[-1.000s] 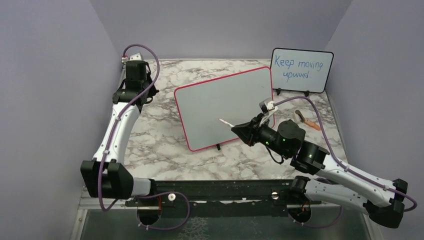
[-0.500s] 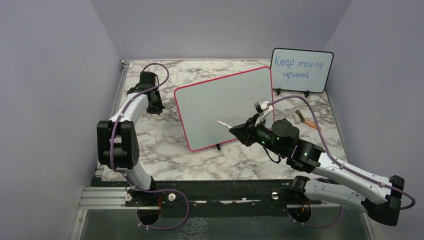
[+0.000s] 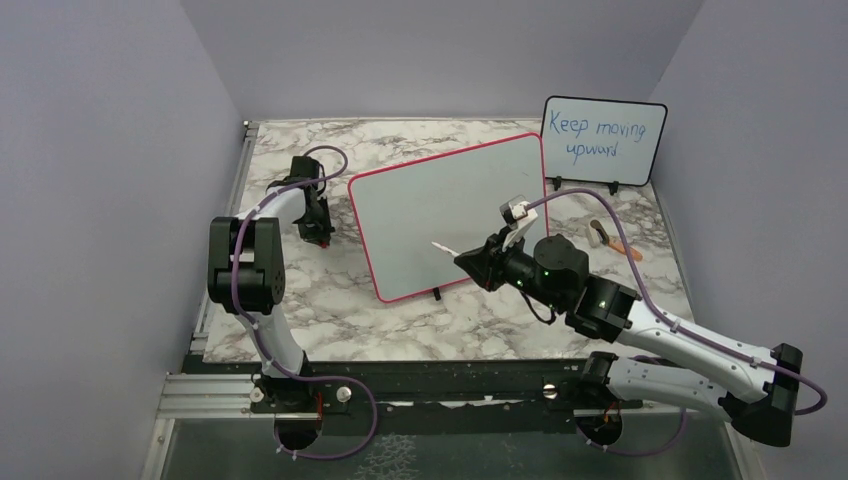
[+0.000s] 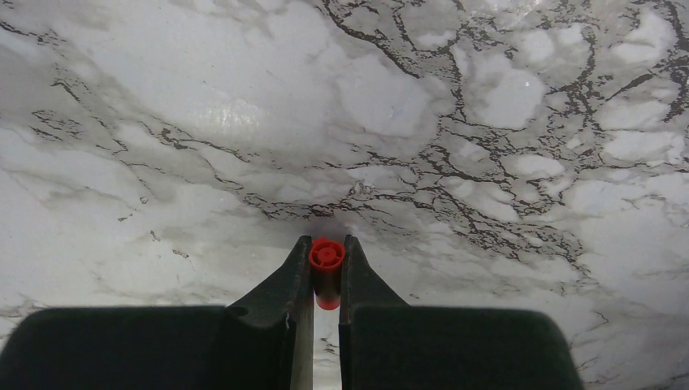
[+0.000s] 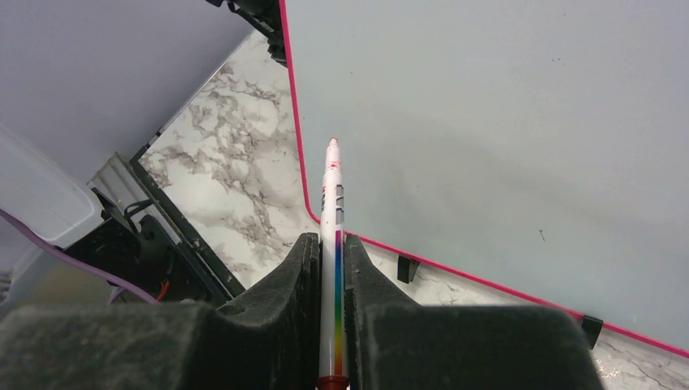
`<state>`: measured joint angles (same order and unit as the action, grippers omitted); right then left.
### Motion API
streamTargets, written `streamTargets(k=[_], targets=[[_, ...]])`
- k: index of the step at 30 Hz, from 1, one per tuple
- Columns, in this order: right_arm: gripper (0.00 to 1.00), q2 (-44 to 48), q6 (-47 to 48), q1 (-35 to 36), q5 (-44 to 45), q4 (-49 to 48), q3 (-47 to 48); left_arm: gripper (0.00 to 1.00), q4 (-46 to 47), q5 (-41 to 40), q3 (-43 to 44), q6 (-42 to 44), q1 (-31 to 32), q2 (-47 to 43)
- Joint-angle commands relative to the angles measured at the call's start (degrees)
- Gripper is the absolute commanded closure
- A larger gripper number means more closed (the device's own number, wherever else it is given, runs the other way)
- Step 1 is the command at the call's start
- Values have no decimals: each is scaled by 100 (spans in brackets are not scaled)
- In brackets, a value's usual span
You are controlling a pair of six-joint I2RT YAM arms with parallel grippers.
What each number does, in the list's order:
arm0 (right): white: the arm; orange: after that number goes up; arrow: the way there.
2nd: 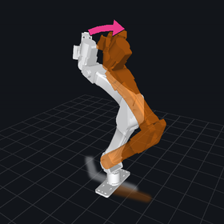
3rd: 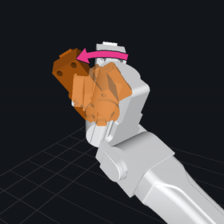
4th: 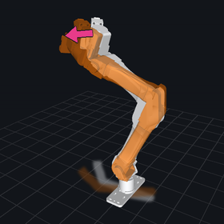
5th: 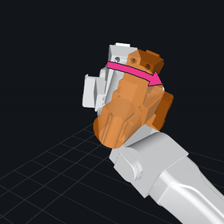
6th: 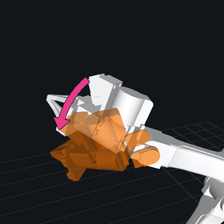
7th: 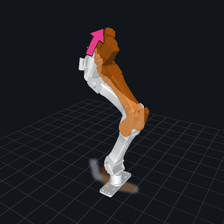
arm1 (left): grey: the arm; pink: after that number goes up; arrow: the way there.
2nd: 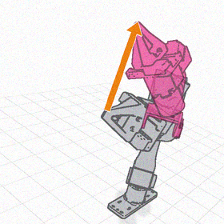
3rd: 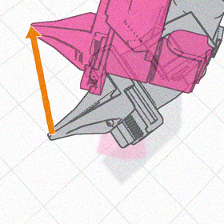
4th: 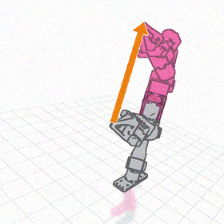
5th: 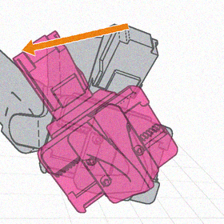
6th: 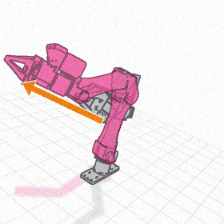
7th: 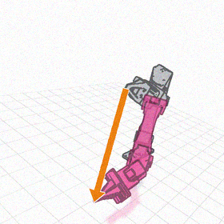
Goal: Write a sentence on the whiteboard
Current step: Place the pen cap at the center of the board.
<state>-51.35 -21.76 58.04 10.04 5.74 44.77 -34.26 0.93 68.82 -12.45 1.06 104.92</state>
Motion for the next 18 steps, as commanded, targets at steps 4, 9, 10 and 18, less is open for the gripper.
streamTargets(k=[4,9,10,18], targets=[[100,68,112,20,51,-197,177,73,95,143,-55,116,-53,-17],[99,120,86,23,33,-138,195,53,112,125,-124,120,-53,-279],[99,125,84,23,33,-108,222,51,113,103,-137,119,-53,-338],[99,277,93,23,55,138,347,17,168,32,-81,-16,-215,-1412]])
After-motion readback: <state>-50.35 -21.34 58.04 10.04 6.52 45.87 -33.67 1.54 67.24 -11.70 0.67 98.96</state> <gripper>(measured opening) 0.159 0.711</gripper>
